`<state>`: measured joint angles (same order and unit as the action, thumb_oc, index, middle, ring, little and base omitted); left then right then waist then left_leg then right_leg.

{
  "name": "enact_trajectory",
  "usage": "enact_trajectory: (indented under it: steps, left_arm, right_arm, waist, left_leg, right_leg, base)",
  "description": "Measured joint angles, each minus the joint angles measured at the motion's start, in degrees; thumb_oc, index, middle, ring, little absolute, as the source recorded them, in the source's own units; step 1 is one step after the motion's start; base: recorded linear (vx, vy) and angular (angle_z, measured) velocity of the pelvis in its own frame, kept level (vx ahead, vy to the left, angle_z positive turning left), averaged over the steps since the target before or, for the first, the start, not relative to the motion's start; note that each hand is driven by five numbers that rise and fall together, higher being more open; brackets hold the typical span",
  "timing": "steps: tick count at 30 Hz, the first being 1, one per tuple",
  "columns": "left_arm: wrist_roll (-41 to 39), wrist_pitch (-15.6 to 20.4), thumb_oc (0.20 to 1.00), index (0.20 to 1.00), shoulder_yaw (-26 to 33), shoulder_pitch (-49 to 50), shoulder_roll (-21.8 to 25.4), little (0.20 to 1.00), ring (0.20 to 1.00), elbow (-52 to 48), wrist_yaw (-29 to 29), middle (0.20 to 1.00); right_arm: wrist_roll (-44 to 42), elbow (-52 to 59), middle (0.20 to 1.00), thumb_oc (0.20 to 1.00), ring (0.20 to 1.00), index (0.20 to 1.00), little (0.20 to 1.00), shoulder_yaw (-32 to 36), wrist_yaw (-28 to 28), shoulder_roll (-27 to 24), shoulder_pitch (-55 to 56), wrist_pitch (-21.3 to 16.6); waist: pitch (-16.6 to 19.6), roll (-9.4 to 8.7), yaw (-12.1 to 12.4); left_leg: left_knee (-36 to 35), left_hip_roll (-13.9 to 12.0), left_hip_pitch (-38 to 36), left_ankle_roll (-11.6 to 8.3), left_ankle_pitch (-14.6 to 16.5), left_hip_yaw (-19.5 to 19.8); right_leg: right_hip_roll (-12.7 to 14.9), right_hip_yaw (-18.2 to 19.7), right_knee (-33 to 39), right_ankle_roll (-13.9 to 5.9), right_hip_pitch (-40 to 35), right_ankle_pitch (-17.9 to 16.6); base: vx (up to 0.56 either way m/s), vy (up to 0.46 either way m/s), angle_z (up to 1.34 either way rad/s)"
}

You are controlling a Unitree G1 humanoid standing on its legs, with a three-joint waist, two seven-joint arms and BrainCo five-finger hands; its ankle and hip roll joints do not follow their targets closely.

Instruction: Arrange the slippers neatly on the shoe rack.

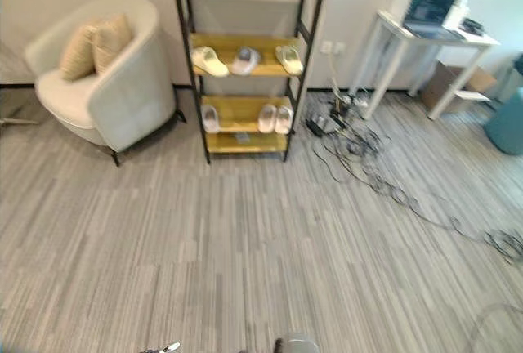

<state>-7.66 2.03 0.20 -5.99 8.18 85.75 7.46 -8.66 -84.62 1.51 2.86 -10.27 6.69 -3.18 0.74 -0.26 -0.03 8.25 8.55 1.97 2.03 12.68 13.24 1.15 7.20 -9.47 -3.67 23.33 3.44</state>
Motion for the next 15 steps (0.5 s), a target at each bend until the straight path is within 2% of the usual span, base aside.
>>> enact_trajectory:
  steps: [1, 2, 3, 4, 5, 6, 7, 8, 9, 10, 11, 13, 14, 15]
  left_arm:
    - [-0.01, -0.16, 1.000, 1.000, 0.06, -0.80, 0.01, 1.000, 1.000, 0.84, 0.20, 1.000]
    - [-0.01, -0.18, 1.000, 1.000, -0.08, -0.30, 0.04, 1.000, 1.000, 1.09, 0.44, 1.000]
    - [-0.02, -0.12, 1.000, 1.000, -0.19, 1.05, 0.02, 1.000, 1.000, 1.27, 0.40, 1.000]
    - [-0.03, -0.09, 1.000, 1.000, -0.22, 2.60, 1.15, 1.000, 1.000, 1.53, 0.38, 1.000]
    - [0.17, -0.36, 1.000, 1.000, -0.58, 3.23, 2.28, 1.000, 1.000, 0.98, 0.54, 1.000]
    - [0.35, 0.00, 1.000, 1.000, -0.89, 3.97, 1.35, 1.000, 1.000, -0.11, 0.29, 1.000]
    - [0.40, 0.37, 1.000, 1.000, -0.64, 3.83, 0.86, 1.000, 1.000, -0.95, 0.32, 1.000]
    - [0.59, 0.48, 1.000, 1.000, -0.42, 3.21, 1.56, 1.000, 1.000, -2.08, 0.32, 1.000]
    - [1.10, 0.90, 1.000, 1.000, -0.71, 3.12, 1.50, 1.000, 1.000, -2.51, 0.45, 1.000]
    - [1.63, 0.99, 1.000, 1.000, -0.37, 3.35, 2.42, 1.000, 1.000, -2.49, 0.56, 1.000]
    - [1.68, 1.28, 1.000, 1.000, -0.23, 3.18, 2.39, 1.000, 1.000, -2.50, 1.22, 1.000]
    - [1.64, 2.68, 1.000, 1.000, -0.21, 3.55, 1.53, 1.000, 1.000, -2.82, 3.16, 1.000]
    - [1.54, 3.24, 1.000, 1.000, -0.21, 3.86, 1.15, 1.000, 1.000, -3.14, 3.65, 1.000]
    - [1.50, 4.02, 1.000, 1.000, -0.13, 3.21, 0.57, 1.000, 1.000, -3.62, 4.28, 1.000]
  right_arm:
    - [0.63, -1.81, 1.000, 1.000, 1.000, 1.000, 1.000, -0.67, 0.14, 0.59, -0.08, 0.59]
    - [1.59, -2.35, 1.000, 1.000, 1.000, 1.000, 1.000, -1.48, 0.23, 1.44, 0.42, 1.05]
    - [2.19, -3.37, 1.000, 1.000, 1.000, 1.000, 1.000, -1.75, 0.34, 2.03, 0.42, 1.47]
    - [2.17, -4.75, 1.000, 1.000, 1.000, 1.000, 1.000, -1.26, 0.36, 3.01, 0.03, 1.67]
    - [2.15, -4.34, 1.000, 1.000, 1.000, 1.000, 1.000, 0.28, 0.36, 3.10, 0.44, 1.83]
    - [2.10, -3.60, 1.000, 1.000, 1.000, 1.000, 1.000, 0.31, -0.01, 2.17, 0.06, 1.55]
    - [2.17, -2.45, 1.000, 1.000, 1.000, 1.000, 1.000, -0.07, -0.79, 1.46, -1.58, 0.74]
    - [2.08, -2.36, 1.000, 1.000, 1.000, 1.000, 1.000, 0.32, -1.46, 0.43, -3.23, 1.02]
    - [2.00, -2.38, 1.000, 1.000, 1.000, 1.000, 1.000, 0.92, -2.21, -0.68, -5.01, 0.09]
    - [1.99, -1.96, 1.000, 1.000, 1.000, 1.000, 1.000, 2.59, -3.12, -2.11, -6.28, -0.35]
    - [1.60, -1.75, 1.000, 1.000, 1.000, 1.000, 1.000, 4.29, -4.30, -3.24, -7.31, -0.65]
    - [0.77, -1.24, 1.000, 1.000, 1.000, 1.000, 1.000, 4.99, -7.39, -8.39, -8.78, -1.59]
    - [0.63, -1.33, 1.000, 1.000, 1.000, 1.000, 1.000, 5.07, -8.17, -9.86, -9.64, -1.76]
    - [0.08, -1.59, 1.000, 1.000, 1.000, 1.000, 1.000, 5.32, -9.05, -11.20, -10.20, -2.15]
  waist:
    - [-0.53, 0.14, -0.46]
    - [-0.63, -0.21, -1.03]
    - [-0.67, -0.24, -1.16]
    - [-0.36, -2.41, -1.16]
    - [0.36, -3.91, -0.66]
    - [0.86, -2.75, 0.09]
    - [1.07, -2.25, -0.26]
    - [0.90, -2.41, 0.56]
    - [0.93, -2.87, 0.89]
    - [0.38, -3.51, 1.13]
    - [-0.11, -3.87, 1.31]
    - [-1.49, -3.02, 2.26]
    - [-1.98, -2.25, 2.98]
    - [-2.79, -1.68, 4.39]
  left_leg:
    - [0.12, -0.08, -1.66, 1.89, -0.13, 2.38]
    - [-0.88, -0.47, -4.86, 2.47, -0.19, 4.54]
    - [-1.42, -1.00, -8.52, 2.27, -0.10, 6.77]
    - [2.55, 0.58, -10.71, 1.02, 0.38, 8.09]
    - [9.51, 2.39, -10.70, -1.67, 1.77, 7.24]
    - [21.47, 2.19, -6.68, -5.13, 2.16, 5.11]
    - [34.39, 0.46, -0.06, -5.58, 0.73, 1.10]
    - [38.88, -3.32, 3.95, -4.89, 1.14, -2.24]
    - [39.46, -8.28, 7.09, -4.37, 1.53, -5.73]
    - [37.10, -9.42, 8.38, -4.67, 1.73, -5.58]
    - [33.55, -9.16, 8.81, -5.74, 2.27, -3.76]
    - [20.24, -4.78, 11.24, -7.08, 2.81, -1.00]
    - [14.71, -3.18, 12.48, -6.38, 2.19, -1.48]
    - [8.52, -1.10, 14.18, -5.18, -0.12, -1.31]
  right_leg:
    - [-0.47, 1.04, 6.29, -1.05, -0.55, -4.04]
    - [-0.43, -0.08, 7.42, 0.37, -0.74, -6.26]
    - [-2.00, -2.12, 5.46, 3.26, -2.11, -8.54]
    - [-2.46, -2.80, 3.39, 6.62, -4.13, -11.98]
    - [-2.11, -4.75, 1.52, 6.45, -6.67, -9.71]
    - [-2.81, -4.98, 0.95, 7.00, -8.62, -7.34]
    - [-3.34, -5.94, 2.36, 7.18, -10.35, -6.68]
    - [-4.16, -6.50, 2.87, 9.26, -11.92, -5.71]
    - [-4.62, -7.18, 3.40, 9.69, -13.07, -5.39]
    - [-4.82, -7.16, 3.87, 11.11, -14.49, -3.66]
    - [-4.22, -6.68, 4.36, 9.87, -15.64, -4.74]
    - [-4.67, -4.67, 6.04, 9.19, -18.68, -3.13]
    - [-4.68, -3.49, 7.60, 9.62, -19.73, -2.37]
    - [-4.78, -2.35, 8.72, 9.66, -20.50, -2.35]
  base:
    - [0.66, -0.377, 1.02]
    - [0.87, -0.505, 1.14]
    - [0.81, -0.497, 1.00]
    - [0.48, -0.335, 0.87]
    - [0.39, -0.344, 0.62]
    - [0.31, -0.320, 0.77]
    - [0.34, -0.299, 0.61]
    - [0.53, -0.233, 0.60]
    - [0.44, -0.149, 0.20]
    - [0.62, -0.088, -0.03]
    - [0.46, -0.026, -0.09]
    - [0.61, -0.062, -0.31]
    - [0.53, -0.031, -0.61]
    - [0.47, 0.045, -0.53]
